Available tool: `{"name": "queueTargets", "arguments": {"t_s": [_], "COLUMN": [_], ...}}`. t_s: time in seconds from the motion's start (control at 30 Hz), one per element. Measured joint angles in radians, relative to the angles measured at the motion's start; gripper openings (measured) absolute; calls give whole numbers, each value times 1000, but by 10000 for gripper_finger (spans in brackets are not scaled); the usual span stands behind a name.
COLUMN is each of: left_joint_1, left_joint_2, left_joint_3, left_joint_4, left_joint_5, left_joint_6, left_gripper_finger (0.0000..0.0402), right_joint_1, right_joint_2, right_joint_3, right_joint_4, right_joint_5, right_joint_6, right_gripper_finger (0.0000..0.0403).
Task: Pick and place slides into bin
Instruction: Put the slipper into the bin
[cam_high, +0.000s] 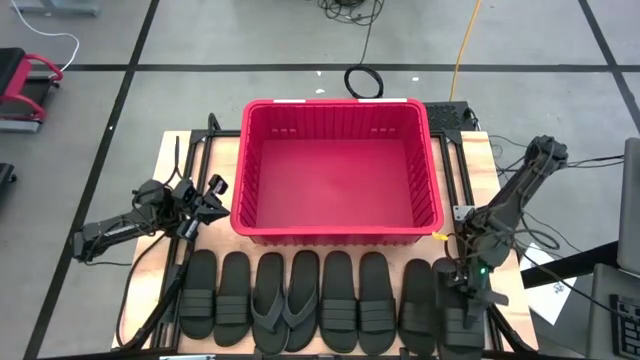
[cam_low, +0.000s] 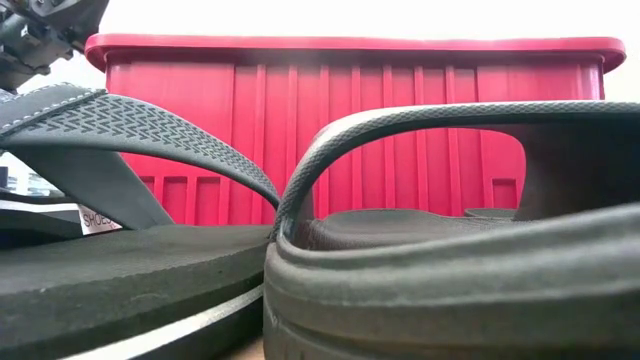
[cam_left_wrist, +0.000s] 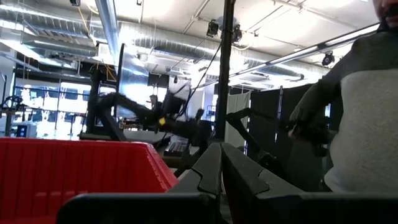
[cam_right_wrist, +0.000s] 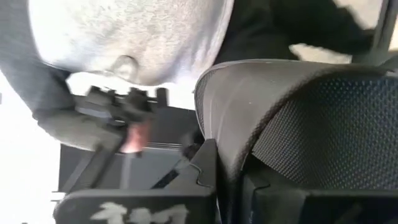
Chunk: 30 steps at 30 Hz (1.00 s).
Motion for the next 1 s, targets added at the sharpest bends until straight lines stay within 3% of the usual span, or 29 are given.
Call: {"name": "queueTargets", "arguments": {"t_s": [0.27, 0.43, 0.77, 0.87, 1.0], "left_joint_1": [0, 0, 0, 0, 0], "left_joint_2": [0, 0, 0, 0, 0], "left_joint_3": [0, 0, 0, 0, 0], "left_joint_4": [2, 3, 3, 3, 3], "left_joint_5": [0, 0, 0, 0, 0], "left_joint_6": [0, 0, 0, 0, 0], "left_gripper_finger": [19, 19, 19, 19, 19], "right_joint_1": [-107, -263, -759, -941, -1179], "right_joint_2": [158, 247, 416, 469, 556], "right_joint_3": [415, 698, 1204, 1316, 1413], "right_joint_4": [-525, -870, -1374, -1490, -1653], "right_joint_5": [-29, -12, 303, 273, 100], "right_joint_6": [-313, -582, -1119, -1291, -1531], "right_gripper_finger": [3, 3, 5, 3, 3]}}
